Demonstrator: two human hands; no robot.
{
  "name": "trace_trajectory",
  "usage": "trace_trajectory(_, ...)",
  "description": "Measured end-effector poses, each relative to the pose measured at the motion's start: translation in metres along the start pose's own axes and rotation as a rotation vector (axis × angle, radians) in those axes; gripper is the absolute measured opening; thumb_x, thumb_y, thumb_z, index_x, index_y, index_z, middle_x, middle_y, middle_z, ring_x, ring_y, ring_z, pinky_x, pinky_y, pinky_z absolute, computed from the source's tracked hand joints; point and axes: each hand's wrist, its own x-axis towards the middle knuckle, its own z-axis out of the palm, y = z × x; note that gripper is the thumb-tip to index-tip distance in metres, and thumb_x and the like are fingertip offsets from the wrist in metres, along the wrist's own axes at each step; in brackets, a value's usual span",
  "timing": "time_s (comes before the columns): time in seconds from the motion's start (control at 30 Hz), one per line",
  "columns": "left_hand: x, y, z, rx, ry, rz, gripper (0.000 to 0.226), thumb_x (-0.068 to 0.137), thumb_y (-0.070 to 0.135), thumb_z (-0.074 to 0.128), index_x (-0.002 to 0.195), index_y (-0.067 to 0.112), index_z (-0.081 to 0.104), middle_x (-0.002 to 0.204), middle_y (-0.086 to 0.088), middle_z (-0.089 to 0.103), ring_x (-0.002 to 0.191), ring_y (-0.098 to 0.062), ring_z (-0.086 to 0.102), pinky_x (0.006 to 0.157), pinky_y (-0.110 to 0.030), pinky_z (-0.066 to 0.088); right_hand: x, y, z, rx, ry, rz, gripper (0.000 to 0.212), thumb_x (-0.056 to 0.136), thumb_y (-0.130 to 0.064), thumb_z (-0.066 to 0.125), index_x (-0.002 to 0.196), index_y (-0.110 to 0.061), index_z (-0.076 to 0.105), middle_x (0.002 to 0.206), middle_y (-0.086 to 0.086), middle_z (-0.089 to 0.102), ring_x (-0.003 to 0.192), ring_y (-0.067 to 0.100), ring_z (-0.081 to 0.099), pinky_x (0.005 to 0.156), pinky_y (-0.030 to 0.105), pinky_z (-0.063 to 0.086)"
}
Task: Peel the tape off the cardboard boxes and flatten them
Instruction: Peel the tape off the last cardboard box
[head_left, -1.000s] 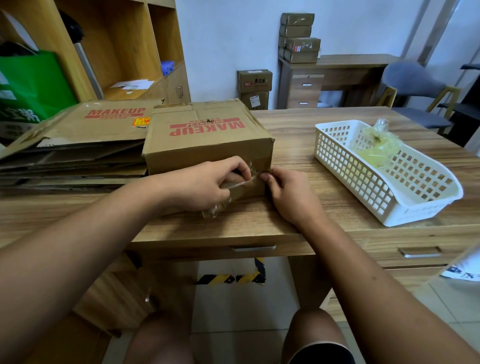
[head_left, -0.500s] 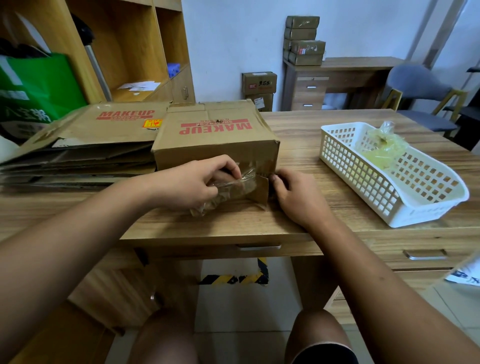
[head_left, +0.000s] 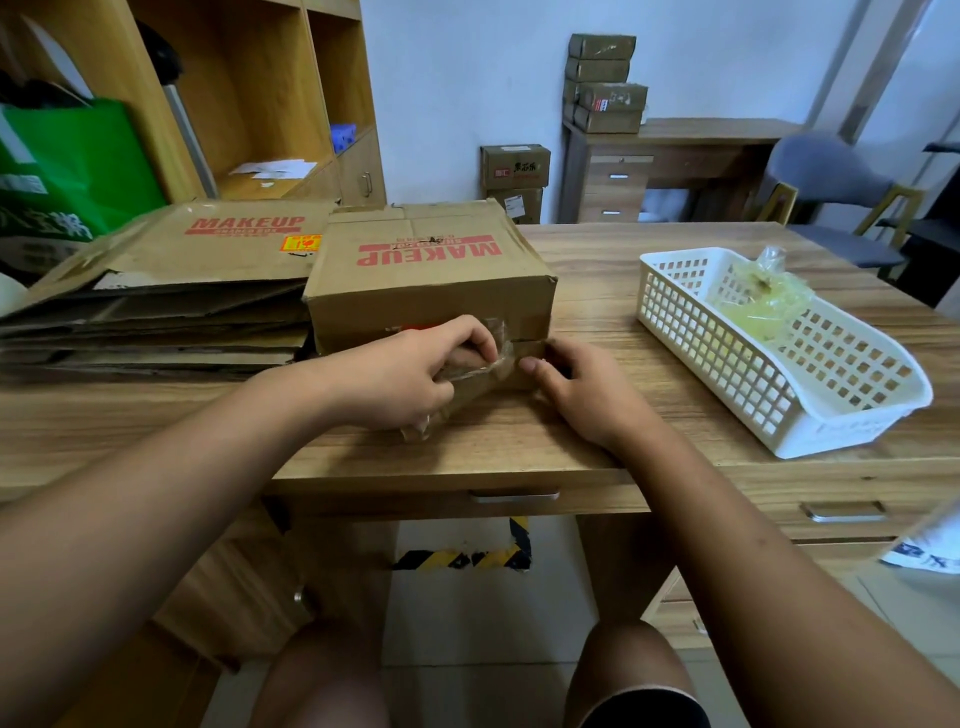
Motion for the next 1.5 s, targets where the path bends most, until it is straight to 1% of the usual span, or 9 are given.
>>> trace_trajectory(0.4,0.005,-0.01,-0.003,0.001,0.011,-0.023,0.047,0.098,0.002,0.048,0.119,0.043,0.046,0.129,0.024,0.058,0.07,-0.009,0.067,0.059,-0.02,0.053,0.002,-0.009,0.011,-0.213,0.197,0.009,0.024,0.099,-0.036,0.06,0.116,-0.029,0.074,0.107,-0.007,0.076,0.103,0.017,0.069,0.089,0.042,0.056)
trace_trajectory(0.63,-0.005,-0.012,-0.01,-0.025,-0.005,-0.031,0.049,0.099,0.004,0.045,0.116,0.049,0.047,0.123,0.016,0.06,0.086,-0.017,0.071,0.067,-0.031,0.061,-0.002,-0.013,0.009,-0.229,0.242,0.005,0.024,0.098,-0.032,0.06,0.115,-0.026,0.076,0.104,-0.004,0.077,0.1,0.019,0.069,0.087,0.041,0.056)
trace_trajectory(0.83,-0.009,-0.013,-0.018,-0.004,0.014,-0.022,0.049,0.099,0.002,0.044,0.122,0.044,0.049,0.109,0.033,0.054,0.082,0.009,0.065,0.057,-0.011,0.048,-0.004,-0.017,0.011,-0.237,0.268,0.026,0.024,0.098,-0.03,0.061,0.115,-0.026,0.076,0.105,-0.003,0.078,0.1,0.019,0.07,0.087,0.041,0.057)
trace_trajectory(0.93,-0.013,-0.013,-0.021,-0.016,0.007,-0.011,0.049,0.1,0.0,0.042,0.121,0.043,0.049,0.124,0.027,0.057,0.081,0.01,0.066,0.057,-0.01,0.047,-0.004,-0.017,0.01,-0.253,0.282,0.043,0.024,0.097,-0.028,0.06,0.113,-0.024,0.077,0.102,-0.001,0.078,0.096,0.021,0.07,0.084,0.04,0.057)
trace_trajectory(1.07,-0.017,-0.013,-0.022,-0.036,0.026,-0.001,0.05,0.098,-0.002,0.042,0.118,0.043,0.051,0.129,0.021,0.061,0.08,0.02,0.061,0.056,-0.005,0.044,-0.005,-0.017,0.007,-0.268,0.23,0.029,0.023,0.098,-0.03,0.059,0.112,-0.024,0.077,0.101,-0.004,0.078,0.095,0.017,0.07,0.083,0.037,0.057)
trace_trajectory(1.2,-0.014,-0.018,-0.019,-0.04,0.083,-0.001,0.049,0.097,0.0,0.045,0.118,0.043,0.051,0.12,0.023,0.063,0.083,0.001,0.067,0.063,-0.017,0.05,-0.011,-0.021,0.005,-0.225,0.182,0.013,0.027,0.1,-0.03,0.055,0.123,-0.027,0.069,0.108,-0.006,0.074,0.099,0.014,0.067,0.086,0.033,0.054)
trace_trajectory(1.3,-0.014,-0.021,-0.016,-0.03,0.096,-0.008,0.048,0.097,0.001,0.047,0.119,0.043,0.051,0.106,0.03,0.059,0.08,-0.002,0.066,0.061,-0.017,0.049,-0.012,-0.021,0.005,-0.04,0.037,0.039,0.05,0.096,-0.038,0.064,0.144,-0.035,0.049,0.123,-0.012,0.065,0.108,0.007,0.063,0.092,0.032,0.053)
trace_trajectory(1.4,-0.014,-0.022,-0.013,-0.01,0.087,0.013,0.049,0.096,0.001,0.047,0.117,0.045,0.051,0.112,0.027,0.06,0.082,0.002,0.064,0.066,-0.018,0.051,-0.005,-0.02,0.006,-0.021,-0.052,0.066,0.071,0.083,-0.049,0.078,0.144,-0.037,0.044,0.126,-0.014,0.063,0.113,0.007,0.059,0.095,0.033,0.051)
trace_trajectory(1.5,-0.011,-0.021,-0.012,-0.018,0.072,0.02,0.049,0.096,0.001,0.047,0.114,0.046,0.051,0.118,0.026,0.062,0.078,-0.002,0.065,0.067,-0.022,0.053,0.003,-0.017,0.008,-0.021,-0.07,0.089,0.05,0.087,-0.044,0.075,0.133,-0.031,0.06,0.124,-0.011,0.068,0.116,0.01,0.062,0.102,0.036,0.05)
